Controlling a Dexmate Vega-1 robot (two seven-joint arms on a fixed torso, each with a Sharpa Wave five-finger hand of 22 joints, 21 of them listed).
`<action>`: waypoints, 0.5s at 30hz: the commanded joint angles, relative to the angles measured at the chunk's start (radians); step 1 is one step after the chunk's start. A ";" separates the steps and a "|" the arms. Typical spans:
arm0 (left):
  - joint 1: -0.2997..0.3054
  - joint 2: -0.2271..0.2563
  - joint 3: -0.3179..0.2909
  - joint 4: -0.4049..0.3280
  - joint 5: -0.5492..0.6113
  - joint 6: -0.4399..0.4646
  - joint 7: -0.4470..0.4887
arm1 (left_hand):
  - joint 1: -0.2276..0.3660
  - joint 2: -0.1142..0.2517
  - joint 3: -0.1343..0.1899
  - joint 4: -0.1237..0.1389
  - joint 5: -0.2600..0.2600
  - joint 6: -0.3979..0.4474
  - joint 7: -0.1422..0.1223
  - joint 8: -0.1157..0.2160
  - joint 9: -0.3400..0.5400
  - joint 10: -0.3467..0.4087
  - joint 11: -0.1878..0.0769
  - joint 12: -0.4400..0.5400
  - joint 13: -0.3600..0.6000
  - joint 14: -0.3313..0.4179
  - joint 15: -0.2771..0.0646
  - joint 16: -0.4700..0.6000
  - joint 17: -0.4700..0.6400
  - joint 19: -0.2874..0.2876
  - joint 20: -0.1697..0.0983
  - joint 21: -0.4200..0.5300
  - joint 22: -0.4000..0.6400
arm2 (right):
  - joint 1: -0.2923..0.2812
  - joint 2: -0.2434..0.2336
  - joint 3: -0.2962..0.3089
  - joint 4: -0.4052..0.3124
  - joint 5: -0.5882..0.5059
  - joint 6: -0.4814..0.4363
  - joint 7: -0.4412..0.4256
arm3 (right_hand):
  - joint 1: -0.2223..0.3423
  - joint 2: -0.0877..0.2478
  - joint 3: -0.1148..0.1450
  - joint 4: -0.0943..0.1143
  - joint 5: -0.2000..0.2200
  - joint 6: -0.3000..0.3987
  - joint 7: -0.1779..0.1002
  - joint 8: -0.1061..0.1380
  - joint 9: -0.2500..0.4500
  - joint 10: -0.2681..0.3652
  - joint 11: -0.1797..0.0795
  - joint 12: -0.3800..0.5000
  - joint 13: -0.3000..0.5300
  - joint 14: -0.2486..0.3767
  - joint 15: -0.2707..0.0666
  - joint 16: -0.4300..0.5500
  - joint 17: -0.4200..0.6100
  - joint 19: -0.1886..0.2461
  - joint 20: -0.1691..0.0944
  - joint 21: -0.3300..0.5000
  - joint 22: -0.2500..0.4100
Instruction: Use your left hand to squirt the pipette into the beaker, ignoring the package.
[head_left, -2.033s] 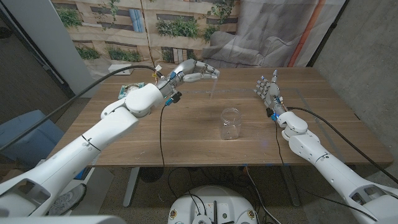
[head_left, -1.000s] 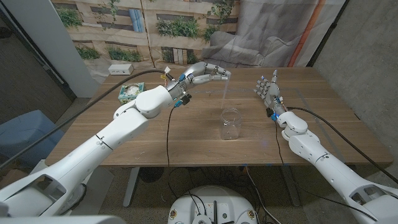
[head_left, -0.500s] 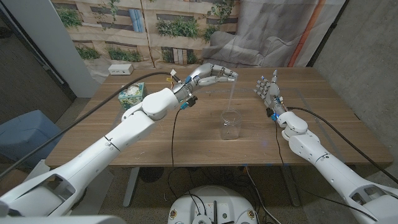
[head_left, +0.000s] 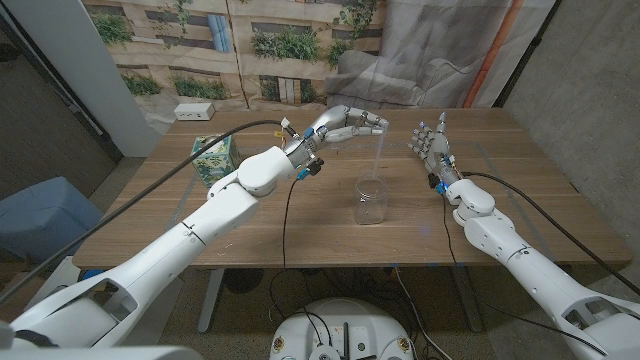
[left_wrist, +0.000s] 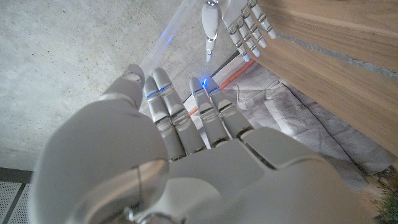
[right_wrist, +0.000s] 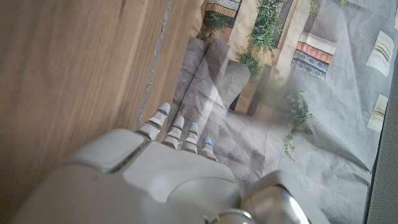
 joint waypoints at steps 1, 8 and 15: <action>-0.005 -0.026 0.022 0.058 0.012 -0.046 -0.022 | -0.007 0.000 0.010 0.001 0.001 -0.003 -0.005 0.000 0.002 -0.005 0.000 0.000 0.002 -0.003 -0.125 0.000 0.001 -0.001 -0.002 -0.006 0.003 | 0.000 0.000 0.000 -0.001 0.000 -0.001 -0.001 | 0.000 0.059 -0.007 -0.001 0.005 0.000 -0.009 0.003 0.002 -0.010 0.001 -0.003 0.001 -0.009 -0.082 0.005 0.004 0.006 0.002 0.001 0.005; -0.003 -0.032 0.029 0.074 0.025 -0.046 -0.021 | -0.010 0.000 0.011 0.002 0.001 -0.002 -0.005 0.001 0.002 -0.006 0.000 0.001 0.002 -0.003 -0.124 0.000 0.001 -0.003 -0.002 -0.007 0.003 | 0.001 0.001 0.000 0.001 0.000 0.000 0.000 | 0.000 0.058 -0.008 -0.001 0.004 0.000 -0.009 0.003 0.002 0.009 0.003 0.005 0.002 -0.008 -0.082 0.006 0.004 0.006 0.002 0.001 0.005; -0.001 -0.034 0.035 0.089 0.034 -0.041 -0.019 | -0.013 0.000 0.012 0.002 0.001 -0.003 -0.004 0.001 0.002 -0.007 -0.001 0.002 0.002 -0.004 -0.124 -0.001 0.001 -0.005 -0.003 -0.007 0.003 | 0.000 0.000 0.000 0.000 0.000 0.000 -0.001 | 0.000 0.058 -0.008 -0.001 0.004 0.000 -0.009 0.003 0.002 -0.001 0.000 0.001 0.001 -0.009 -0.083 0.006 0.004 0.006 0.002 0.000 0.005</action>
